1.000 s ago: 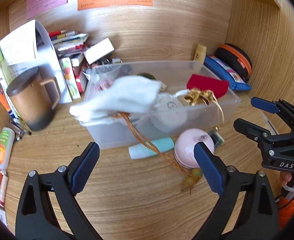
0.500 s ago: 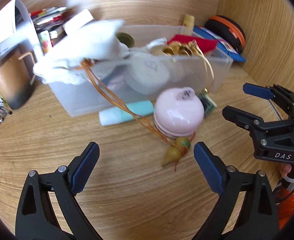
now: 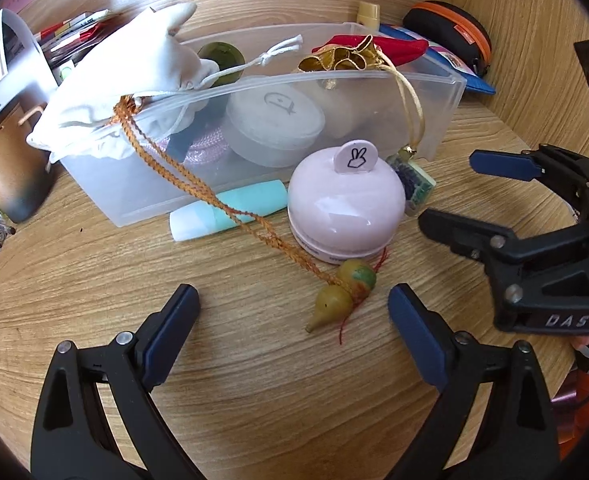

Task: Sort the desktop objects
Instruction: 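Grasp the square pendant with the right tool while the left tool grasps the gourd charm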

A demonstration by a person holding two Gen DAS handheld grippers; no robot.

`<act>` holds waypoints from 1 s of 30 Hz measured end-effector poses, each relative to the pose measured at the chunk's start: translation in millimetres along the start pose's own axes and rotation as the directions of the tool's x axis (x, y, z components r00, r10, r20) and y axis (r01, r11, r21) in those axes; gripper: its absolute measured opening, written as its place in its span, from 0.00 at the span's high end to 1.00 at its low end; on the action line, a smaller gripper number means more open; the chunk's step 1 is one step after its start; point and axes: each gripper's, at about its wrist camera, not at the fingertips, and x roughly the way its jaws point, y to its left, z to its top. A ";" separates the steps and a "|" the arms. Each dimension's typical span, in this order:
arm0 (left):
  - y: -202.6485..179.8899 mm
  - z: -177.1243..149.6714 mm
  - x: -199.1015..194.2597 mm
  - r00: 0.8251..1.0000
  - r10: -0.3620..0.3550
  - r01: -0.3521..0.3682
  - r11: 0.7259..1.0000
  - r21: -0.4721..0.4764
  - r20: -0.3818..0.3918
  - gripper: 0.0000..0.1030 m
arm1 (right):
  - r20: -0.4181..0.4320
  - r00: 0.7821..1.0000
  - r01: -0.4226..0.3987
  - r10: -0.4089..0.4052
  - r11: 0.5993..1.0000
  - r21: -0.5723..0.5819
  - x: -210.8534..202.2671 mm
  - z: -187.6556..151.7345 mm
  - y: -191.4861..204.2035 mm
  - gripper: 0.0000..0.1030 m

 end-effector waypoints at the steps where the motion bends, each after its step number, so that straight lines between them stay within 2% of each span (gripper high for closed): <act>1: 0.1 0.8 0.4 1.000 0.003 -0.003 1.000 0.002 0.002 0.06 | -0.009 1.000 0.000 0.000 1.000 -0.006 2.2 1.0 1.3 0.25; 3: -0.7 2.2 0.8 1.000 0.004 -0.004 1.000 0.012 0.006 0.06 | -0.017 1.000 -0.015 0.015 1.000 -0.011 5.4 3.2 2.8 0.26; 5: -1.9 4.0 1.7 1.000 -0.005 0.005 1.000 0.021 0.009 0.09 | -0.026 0.999 -0.029 0.029 0.999 -0.015 7.9 5.0 3.6 0.37; 7: -2.9 5.2 1.0 1.000 -0.011 0.010 0.999 0.031 0.020 0.16 | -0.038 0.999 -0.038 0.038 0.999 -0.021 10.9 6.2 4.7 0.42; 11: -0.9 8.4 2.2 0.999 -0.021 0.020 0.999 0.027 0.025 0.22 | -0.056 0.997 -0.056 0.054 0.998 -0.022 17.2 6.1 4.9 0.54; 14: 0.1 9.2 1.8 0.999 -0.021 0.020 0.999 0.028 0.033 0.27 | -0.054 0.997 -0.060 0.059 0.998 -0.018 18.6 7.4 5.1 0.57; 16: -0.3 8.7 0.4 0.999 -0.023 0.022 0.999 0.039 0.043 0.35 | -0.052 0.997 -0.063 0.062 0.998 -0.022 19.5 8.1 5.6 0.58; 19: -0.2 8.4 0.0 0.998 -0.029 0.027 0.999 0.044 0.047 0.39 | -0.052 0.997 -0.066 0.065 0.998 -0.014 20.9 9.4 5.3 0.59; 23: 0.0 6.8 -1.6 0.998 -0.032 0.029 0.998 0.051 0.052 0.44 | -0.047 0.997 -0.063 0.062 0.998 -0.016 22.0 11.4 6.8 0.69; 27: -2.8 4.6 -4.9 0.997 -0.042 0.038 0.997 0.068 0.063 0.58 | -0.043 0.997 -0.070 0.069 0.997 -0.029 22.1 12.8 8.5 0.75; 30: -3.0 4.3 -4.7 0.997 -0.051 0.047 0.997 0.064 0.064 0.60 | -0.040 0.996 -0.080 0.079 0.996 -0.031 22.7 14.2 9.1 0.81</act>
